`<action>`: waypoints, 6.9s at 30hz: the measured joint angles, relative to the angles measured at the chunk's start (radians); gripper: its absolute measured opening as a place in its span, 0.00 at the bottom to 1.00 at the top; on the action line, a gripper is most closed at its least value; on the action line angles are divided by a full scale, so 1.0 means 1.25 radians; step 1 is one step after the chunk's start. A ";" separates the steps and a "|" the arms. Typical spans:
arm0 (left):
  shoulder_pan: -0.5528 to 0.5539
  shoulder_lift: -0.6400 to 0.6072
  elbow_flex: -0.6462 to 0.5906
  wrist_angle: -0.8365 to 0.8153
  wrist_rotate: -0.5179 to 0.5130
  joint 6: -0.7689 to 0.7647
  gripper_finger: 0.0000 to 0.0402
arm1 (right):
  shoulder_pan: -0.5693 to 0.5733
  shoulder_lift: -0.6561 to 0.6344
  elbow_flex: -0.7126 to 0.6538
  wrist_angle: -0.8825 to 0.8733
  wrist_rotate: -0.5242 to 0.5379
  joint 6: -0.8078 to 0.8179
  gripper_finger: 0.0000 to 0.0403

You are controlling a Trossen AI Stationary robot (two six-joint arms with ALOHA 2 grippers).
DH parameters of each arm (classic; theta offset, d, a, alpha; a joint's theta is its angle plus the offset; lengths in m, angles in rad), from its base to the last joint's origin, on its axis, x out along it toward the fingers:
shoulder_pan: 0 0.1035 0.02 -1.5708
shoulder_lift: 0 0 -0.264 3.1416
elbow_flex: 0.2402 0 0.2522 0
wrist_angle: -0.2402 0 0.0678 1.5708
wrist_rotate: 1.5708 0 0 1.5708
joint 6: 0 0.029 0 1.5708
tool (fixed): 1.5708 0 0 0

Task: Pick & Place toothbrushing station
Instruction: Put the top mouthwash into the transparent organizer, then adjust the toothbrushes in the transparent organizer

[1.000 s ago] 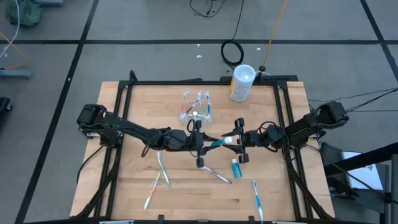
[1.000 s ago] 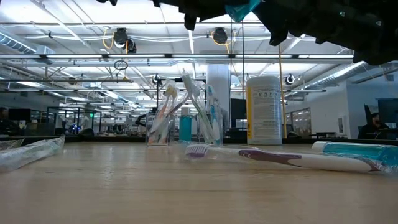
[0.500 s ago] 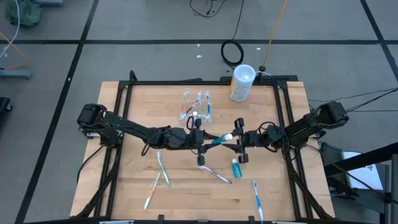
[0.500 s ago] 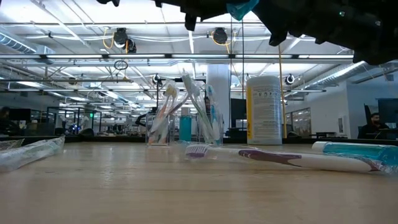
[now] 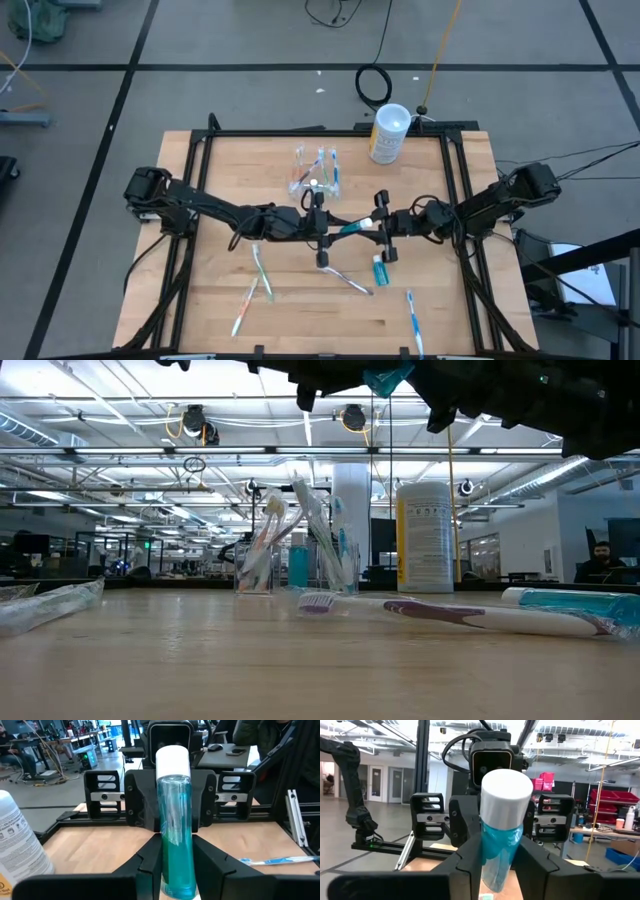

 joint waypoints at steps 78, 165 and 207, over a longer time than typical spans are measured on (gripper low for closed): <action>0.081 0.165 0.360 -0.822 0.107 -0.145 0.29 | -0.022 0.106 0.167 -0.639 0.149 0.009 0.23; 0.333 0.003 0.168 -0.899 0.047 -0.335 0.26 | -0.021 0.106 0.166 -0.695 0.147 0.042 0.44; 0.202 -0.026 0.280 -1.096 -0.002 -0.290 0.31 | -0.021 0.106 0.166 -0.699 0.147 0.029 0.44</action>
